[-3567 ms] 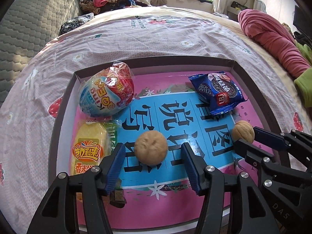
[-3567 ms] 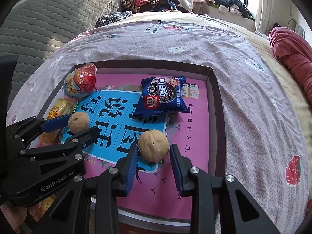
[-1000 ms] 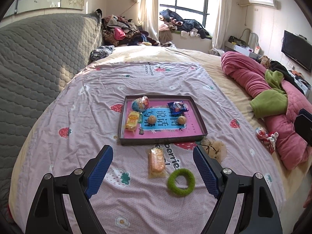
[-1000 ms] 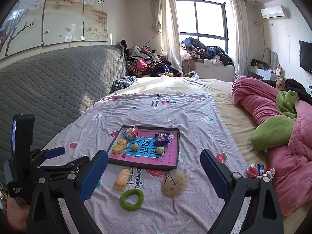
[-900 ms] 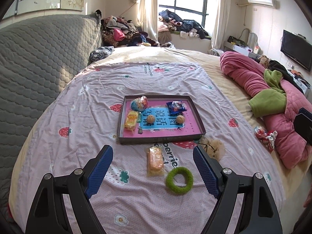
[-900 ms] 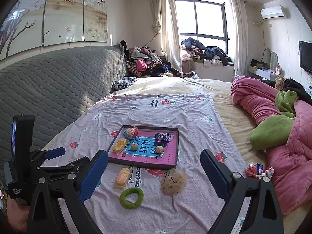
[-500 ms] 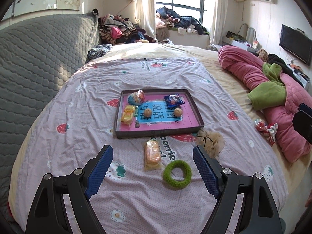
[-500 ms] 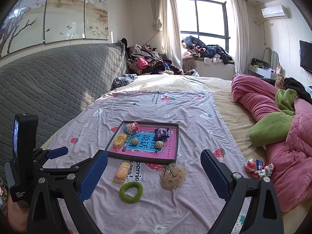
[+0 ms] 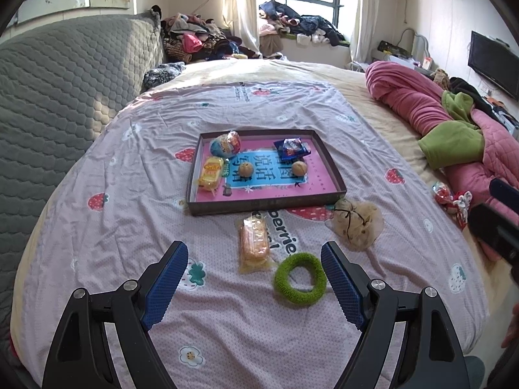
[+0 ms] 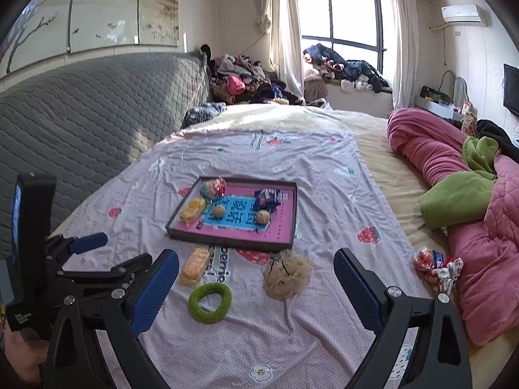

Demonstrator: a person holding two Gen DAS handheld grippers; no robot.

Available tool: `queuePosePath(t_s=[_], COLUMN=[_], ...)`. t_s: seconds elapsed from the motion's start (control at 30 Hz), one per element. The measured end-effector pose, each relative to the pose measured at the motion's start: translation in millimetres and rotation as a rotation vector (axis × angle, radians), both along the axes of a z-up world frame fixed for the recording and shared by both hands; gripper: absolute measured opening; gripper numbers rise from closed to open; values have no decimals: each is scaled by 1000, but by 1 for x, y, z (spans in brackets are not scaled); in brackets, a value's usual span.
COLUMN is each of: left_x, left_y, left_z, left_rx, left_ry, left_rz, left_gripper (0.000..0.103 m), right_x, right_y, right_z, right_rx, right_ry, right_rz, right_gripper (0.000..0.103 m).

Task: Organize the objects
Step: 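Withdraw both open grippers from the tray toward the remaining items, then move the left gripper to the orange bread packet while the right approaches the mesh bag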

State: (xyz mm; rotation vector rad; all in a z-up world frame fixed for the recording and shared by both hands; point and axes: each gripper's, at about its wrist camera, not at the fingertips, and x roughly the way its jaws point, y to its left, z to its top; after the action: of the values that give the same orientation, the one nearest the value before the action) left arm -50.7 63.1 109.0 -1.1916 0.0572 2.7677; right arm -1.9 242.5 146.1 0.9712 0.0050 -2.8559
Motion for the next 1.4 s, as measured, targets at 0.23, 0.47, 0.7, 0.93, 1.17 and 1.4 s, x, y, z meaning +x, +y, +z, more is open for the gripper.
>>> queuePosePath(t_s=[0.23, 0.47, 0.7, 0.93, 1.17, 1.4], left_x=[-12, -32, -57, -86, -114, -127], left_y=[0, 2, 5, 7, 9, 9], left_z=[-21, -51, -78, -98, -121, -142], left_rx=[0, -1, -10, -31, -43, -53], left_ry=[-32, -76, -113, -139, -165, -190], left_rz=[4, 3, 0, -2, 5, 18], left_gripper=[85, 85, 85, 85, 85, 85], right_x=[-13, -33, -62, -93, -123, -143], right_y=[1, 7, 5, 1, 5, 11], right_z=[-27, -56, -87, -111, -143, -165], right_rx=[23, 42, 58, 78, 85, 87], right_ry=[-53, -107, -154, -184, -234, -272], right_rz=[-7, -26, -23, -12, -23, -39], right_gripper=[97, 97, 97, 97, 97, 97])
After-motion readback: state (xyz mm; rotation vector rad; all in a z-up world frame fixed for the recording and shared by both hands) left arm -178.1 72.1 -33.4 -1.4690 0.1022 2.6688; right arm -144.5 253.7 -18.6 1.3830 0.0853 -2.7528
